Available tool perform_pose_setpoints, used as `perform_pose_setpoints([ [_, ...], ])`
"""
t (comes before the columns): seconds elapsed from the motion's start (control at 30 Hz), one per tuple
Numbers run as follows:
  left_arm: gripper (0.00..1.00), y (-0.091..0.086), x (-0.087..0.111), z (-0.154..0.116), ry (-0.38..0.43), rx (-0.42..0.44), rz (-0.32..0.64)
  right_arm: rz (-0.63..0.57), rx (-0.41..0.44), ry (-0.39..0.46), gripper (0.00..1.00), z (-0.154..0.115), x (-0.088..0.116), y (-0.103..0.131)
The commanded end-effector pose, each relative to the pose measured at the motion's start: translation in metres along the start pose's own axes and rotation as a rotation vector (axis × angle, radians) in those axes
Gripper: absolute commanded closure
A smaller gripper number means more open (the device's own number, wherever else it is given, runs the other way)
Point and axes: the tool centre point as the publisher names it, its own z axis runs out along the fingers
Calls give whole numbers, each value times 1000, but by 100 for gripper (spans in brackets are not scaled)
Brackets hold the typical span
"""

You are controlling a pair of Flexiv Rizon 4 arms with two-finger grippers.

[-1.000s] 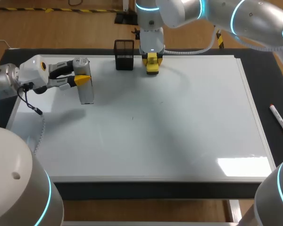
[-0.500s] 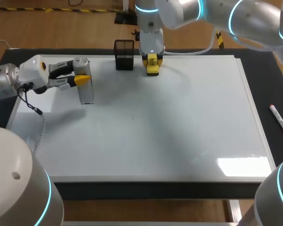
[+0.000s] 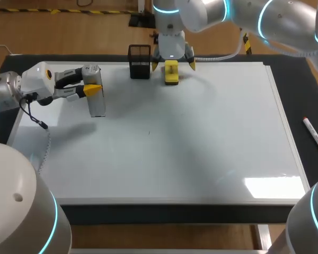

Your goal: Pick up the inspection probe, press it on each red-marked spot on the whiteboard one by one, put down the probe, pick up the eraser, and wipe off all the red marks.

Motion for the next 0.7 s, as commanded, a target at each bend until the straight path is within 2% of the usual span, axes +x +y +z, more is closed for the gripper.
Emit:
perform_pose_setpoints([
  [0.03,100,-2,0,0,0,-2,0,24,16,-1,0,-16,15,6],
  [0.2,100,-2,0,0,0,-2,0,105,3,-20,0,-23,30,4],
  [0.4,100,-2,0,0,0,-2,0,284,-37,-177,0,-38,50,1],
  [0.57,100,-2,0,0,0,-2,0,445,-106,-311,0,-49,63,0],
  [0.7,100,-2,0,0,0,-2,0,530,-142,-372,0,-60,67,2],
])
